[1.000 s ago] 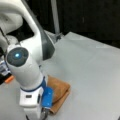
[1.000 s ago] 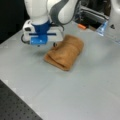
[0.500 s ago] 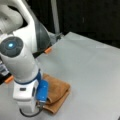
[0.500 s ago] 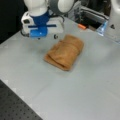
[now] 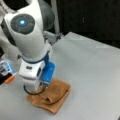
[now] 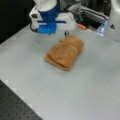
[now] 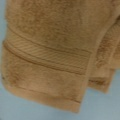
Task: Folding a towel twice
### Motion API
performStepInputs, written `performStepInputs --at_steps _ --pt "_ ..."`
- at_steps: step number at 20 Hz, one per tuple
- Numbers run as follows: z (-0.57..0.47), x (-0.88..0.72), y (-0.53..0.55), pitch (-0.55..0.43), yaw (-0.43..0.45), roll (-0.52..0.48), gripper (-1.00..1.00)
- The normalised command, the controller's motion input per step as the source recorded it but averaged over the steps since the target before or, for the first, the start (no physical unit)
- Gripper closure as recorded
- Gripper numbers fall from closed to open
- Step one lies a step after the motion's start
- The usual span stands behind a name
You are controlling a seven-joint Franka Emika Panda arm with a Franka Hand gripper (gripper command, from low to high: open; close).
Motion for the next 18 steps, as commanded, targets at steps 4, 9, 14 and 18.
performStepInputs --at_steps 4,9,14,18 --pt "0.00 -0.22 0.32 -0.152 -0.284 0.025 -1.00" --pt "-0.05 -0.27 0.44 -0.202 -0.388 -0.151 -1.00" --pt "-0.12 -0.26 0.50 -0.289 -0.426 -0.245 -1.00" --pt "-0.17 -0.26 0.33 -0.307 -0.300 -0.265 -1.00"
